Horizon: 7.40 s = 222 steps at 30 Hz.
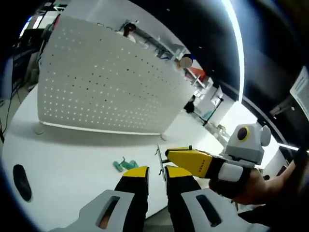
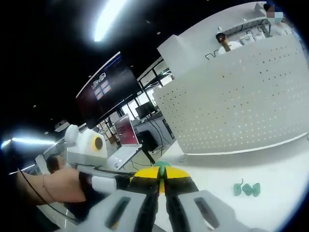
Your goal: Insert the hook assembly into the mounting plate slot until the hook locks in place.
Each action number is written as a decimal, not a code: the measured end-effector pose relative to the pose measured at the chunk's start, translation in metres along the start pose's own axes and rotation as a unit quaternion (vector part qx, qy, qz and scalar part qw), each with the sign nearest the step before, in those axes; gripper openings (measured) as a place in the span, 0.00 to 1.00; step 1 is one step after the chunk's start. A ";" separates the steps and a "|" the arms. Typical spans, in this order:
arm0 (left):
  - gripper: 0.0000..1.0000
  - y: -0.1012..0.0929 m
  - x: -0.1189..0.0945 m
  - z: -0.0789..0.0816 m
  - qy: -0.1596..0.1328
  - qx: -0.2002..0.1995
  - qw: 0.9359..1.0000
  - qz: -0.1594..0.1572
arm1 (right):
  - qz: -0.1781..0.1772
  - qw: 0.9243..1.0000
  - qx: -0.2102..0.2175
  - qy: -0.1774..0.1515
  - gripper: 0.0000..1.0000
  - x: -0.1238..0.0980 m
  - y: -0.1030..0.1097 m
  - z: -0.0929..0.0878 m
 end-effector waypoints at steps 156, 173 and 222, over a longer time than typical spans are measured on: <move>1.00 0.012 -0.036 0.021 -0.092 0.169 0.980 0.046 | -0.054 0.969 -0.237 -0.038 0.00 0.021 0.001 0.038; 1.00 0.014 -0.045 0.034 -0.113 0.154 0.980 0.047 | -0.119 0.952 -0.257 -0.115 0.00 0.040 -0.023 0.090; 0.99 0.053 -0.040 0.047 -0.089 0.146 0.983 0.065 | -0.270 0.919 -0.199 -0.206 0.00 0.088 -0.147 0.186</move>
Point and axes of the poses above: the point that each gripper's makers call its tool centre point, and the gripper's own axes: x roughly forward along the fingers, y roughly to its left, z roughly out of its top, the point moved 4 cm from there along -x, roughly backward along the fingers, and after that the axes turned 4 degrees about x, right-handed, at the moved point
